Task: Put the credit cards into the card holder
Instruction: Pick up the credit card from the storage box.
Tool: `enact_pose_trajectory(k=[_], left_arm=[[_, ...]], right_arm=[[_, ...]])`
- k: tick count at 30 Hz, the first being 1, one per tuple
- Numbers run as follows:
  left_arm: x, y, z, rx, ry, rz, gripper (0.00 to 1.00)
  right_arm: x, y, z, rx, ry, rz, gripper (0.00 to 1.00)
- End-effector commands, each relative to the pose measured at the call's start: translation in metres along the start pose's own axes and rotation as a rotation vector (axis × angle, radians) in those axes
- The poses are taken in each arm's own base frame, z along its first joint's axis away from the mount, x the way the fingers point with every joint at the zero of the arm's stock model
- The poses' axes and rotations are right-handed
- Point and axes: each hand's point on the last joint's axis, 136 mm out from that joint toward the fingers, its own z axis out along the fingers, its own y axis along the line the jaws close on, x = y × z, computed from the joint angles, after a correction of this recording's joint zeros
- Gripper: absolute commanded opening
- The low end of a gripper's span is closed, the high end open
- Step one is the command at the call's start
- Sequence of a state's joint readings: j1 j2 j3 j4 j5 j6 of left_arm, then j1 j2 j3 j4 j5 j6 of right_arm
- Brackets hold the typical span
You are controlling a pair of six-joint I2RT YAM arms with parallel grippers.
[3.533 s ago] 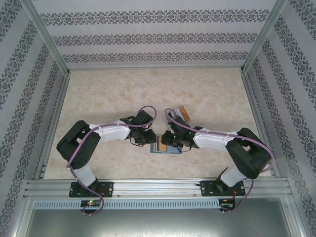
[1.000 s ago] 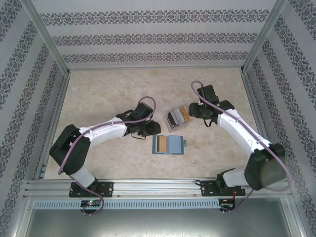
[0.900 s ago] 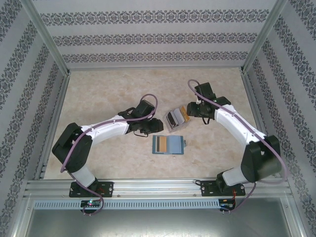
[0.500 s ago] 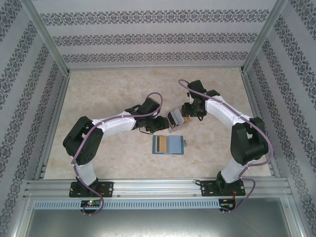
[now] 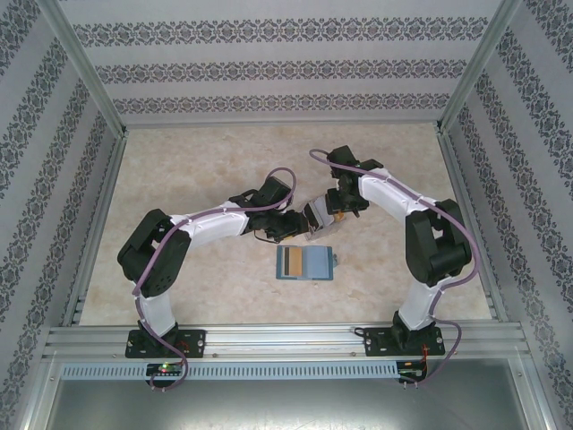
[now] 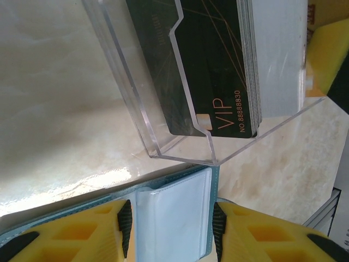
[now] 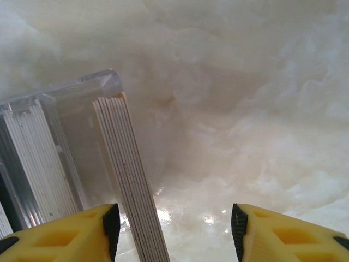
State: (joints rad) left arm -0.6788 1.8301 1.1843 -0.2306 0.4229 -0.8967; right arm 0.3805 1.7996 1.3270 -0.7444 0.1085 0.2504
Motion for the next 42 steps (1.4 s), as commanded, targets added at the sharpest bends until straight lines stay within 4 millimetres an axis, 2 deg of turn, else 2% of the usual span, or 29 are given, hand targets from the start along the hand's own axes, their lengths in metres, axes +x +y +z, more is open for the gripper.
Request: enact_pose_trajectory(k=[1, 4, 7, 10, 14, 21, 29, 36, 42], left_arm=[[-0.011, 0.003, -0.011, -0.019, -0.064, -0.022, 0.45], [-0.015, 0.013, -0.018, -0.044, -0.098, -0.044, 0.45], [-0.017, 0.024, -0.024, -0.064, -0.124, -0.069, 0.46], [-0.019, 0.029, -0.030, -0.074, -0.143, -0.082, 0.46], [-0.019, 0.031, -0.034, -0.079, -0.157, -0.086, 0.46], [-0.019, 0.032, -0.041, -0.091, -0.171, -0.083, 0.46], [-0.019, 0.039, -0.048, -0.116, -0.202, -0.083, 0.46], [-0.019, 0.044, -0.053, -0.133, -0.226, -0.090, 0.46], [-0.019, 0.044, -0.053, -0.131, -0.227, -0.092, 0.46]], right_arm=[[-0.014, -0.003, -0.033, 0.035, -0.087, -0.014, 0.58], [-0.021, 0.007, -0.057, -0.003, -0.156, -0.015, 0.59], [-0.022, 0.034, -0.070, -0.119, -0.184, -0.029, 0.58], [-0.019, 0.056, -0.067, -0.179, -0.166, -0.048, 0.54], [-0.012, 0.072, -0.048, -0.157, -0.114, -0.090, 0.48], [-0.007, 0.077, -0.018, -0.038, -0.060, -0.156, 0.41], [-0.001, 0.077, 0.006, 0.040, -0.020, -0.186, 0.41], [0.004, 0.079, 0.019, 0.091, -0.006, -0.219, 0.42], [0.005, 0.079, 0.021, 0.171, -0.020, -0.270, 0.42]])
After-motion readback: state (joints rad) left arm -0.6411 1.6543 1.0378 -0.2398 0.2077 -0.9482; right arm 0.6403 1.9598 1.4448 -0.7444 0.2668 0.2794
